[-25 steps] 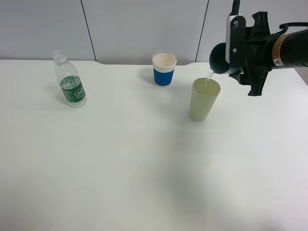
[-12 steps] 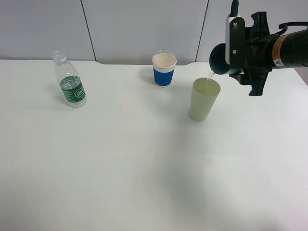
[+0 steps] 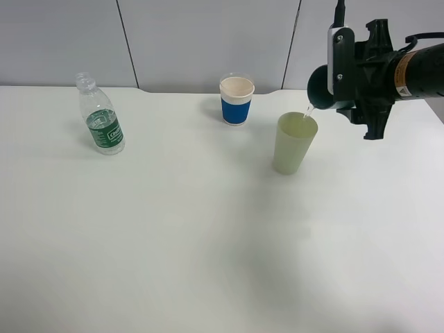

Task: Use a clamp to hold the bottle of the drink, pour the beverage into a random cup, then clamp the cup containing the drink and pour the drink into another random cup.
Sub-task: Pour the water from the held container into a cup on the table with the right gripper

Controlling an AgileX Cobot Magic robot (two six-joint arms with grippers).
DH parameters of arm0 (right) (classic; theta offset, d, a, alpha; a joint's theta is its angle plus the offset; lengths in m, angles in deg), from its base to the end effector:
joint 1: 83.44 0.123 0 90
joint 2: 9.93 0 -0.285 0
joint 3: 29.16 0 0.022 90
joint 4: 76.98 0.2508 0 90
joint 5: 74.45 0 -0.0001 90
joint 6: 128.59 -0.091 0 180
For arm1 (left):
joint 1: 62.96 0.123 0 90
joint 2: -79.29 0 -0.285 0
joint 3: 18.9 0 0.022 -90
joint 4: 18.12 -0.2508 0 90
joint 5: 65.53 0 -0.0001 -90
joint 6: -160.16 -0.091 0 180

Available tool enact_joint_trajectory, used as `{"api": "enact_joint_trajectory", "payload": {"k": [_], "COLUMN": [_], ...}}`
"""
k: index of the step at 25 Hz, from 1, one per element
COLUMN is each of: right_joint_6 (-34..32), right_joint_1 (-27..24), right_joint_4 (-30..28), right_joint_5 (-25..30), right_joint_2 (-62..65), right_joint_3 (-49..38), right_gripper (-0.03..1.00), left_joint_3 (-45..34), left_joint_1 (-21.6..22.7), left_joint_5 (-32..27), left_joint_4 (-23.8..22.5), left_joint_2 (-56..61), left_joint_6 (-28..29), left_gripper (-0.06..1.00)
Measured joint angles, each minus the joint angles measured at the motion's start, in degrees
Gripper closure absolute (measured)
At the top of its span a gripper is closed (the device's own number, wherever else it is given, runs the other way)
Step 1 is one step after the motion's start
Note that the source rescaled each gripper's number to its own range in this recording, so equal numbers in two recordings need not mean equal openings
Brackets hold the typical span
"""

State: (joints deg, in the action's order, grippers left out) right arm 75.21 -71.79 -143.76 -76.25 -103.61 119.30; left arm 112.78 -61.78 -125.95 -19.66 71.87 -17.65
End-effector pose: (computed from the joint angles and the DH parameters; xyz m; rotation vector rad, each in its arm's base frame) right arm 0.3039 0.0652 0.2292 -1.7801 1.4137 -0.7346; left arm -0.0061 0.0020 0.2790 -0.0609 2.0262 0.0209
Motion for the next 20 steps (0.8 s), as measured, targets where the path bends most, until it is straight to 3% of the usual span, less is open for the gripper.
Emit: {"api": "enact_joint_trajectory", "payload": {"k": [20], "right_joint_6": [-0.33], "right_joint_1": [0.0], "right_joint_4": [-2.53], "right_joint_5": [1.8], "right_joint_2": [0.0], "right_joint_3": [1.27], "right_gripper": [0.96], "left_joint_3": [0.0], "left_joint_1": [0.0], "left_joint_5": [0.0], "left_joint_4": [0.0], "left_joint_2": [0.0], "left_joint_6": [0.0], "left_gripper": [-0.06]}}
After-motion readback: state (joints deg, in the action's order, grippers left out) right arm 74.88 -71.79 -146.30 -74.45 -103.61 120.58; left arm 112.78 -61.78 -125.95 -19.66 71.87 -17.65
